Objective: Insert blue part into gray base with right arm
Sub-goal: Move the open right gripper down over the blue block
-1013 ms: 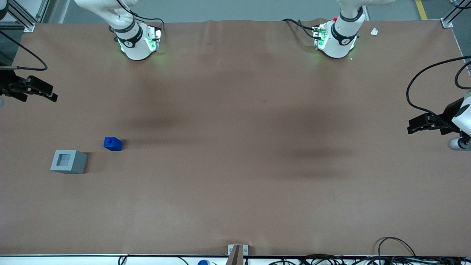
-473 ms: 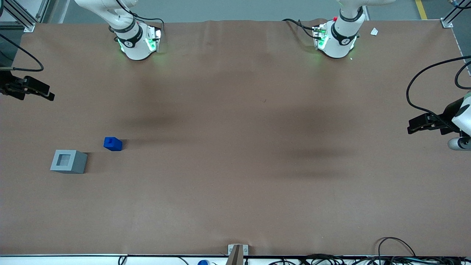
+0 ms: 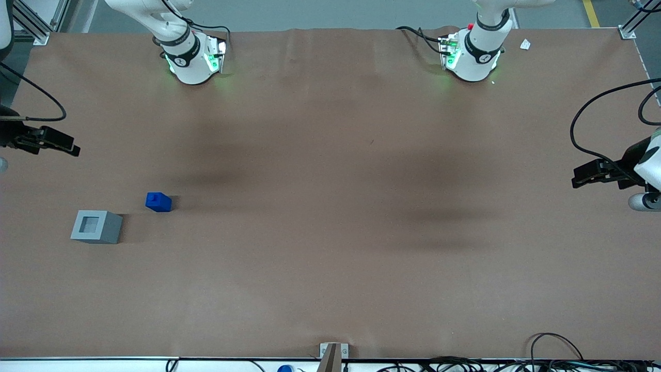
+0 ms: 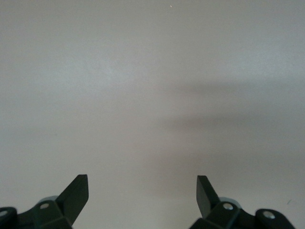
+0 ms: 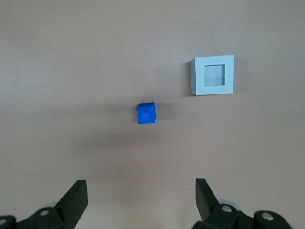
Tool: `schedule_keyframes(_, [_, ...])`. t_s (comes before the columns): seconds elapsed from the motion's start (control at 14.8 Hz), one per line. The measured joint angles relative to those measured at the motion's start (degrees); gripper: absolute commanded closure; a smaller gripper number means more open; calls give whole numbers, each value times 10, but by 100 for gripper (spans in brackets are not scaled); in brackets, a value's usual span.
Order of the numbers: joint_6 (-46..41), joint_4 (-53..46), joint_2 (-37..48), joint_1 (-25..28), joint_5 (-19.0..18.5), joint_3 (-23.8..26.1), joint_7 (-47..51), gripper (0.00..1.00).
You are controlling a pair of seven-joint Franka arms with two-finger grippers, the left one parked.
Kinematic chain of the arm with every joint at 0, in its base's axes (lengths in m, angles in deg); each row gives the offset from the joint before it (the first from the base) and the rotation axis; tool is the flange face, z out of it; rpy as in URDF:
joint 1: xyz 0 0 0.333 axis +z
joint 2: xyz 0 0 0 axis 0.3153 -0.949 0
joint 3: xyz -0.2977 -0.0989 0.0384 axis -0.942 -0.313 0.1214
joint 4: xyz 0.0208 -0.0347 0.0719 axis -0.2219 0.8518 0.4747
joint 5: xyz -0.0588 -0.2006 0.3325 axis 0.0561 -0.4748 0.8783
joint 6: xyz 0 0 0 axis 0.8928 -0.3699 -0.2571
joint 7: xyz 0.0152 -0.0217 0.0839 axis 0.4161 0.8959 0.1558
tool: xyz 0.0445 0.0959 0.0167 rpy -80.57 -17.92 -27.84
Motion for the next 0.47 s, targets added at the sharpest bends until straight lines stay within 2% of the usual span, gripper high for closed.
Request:
schedule_keyframes(0.27, [26, 1, -21, 6, 0, 4, -1, 0])
schedule_keyframes(0.47, [76, 15, -37, 14, 0, 7, -1, 0])
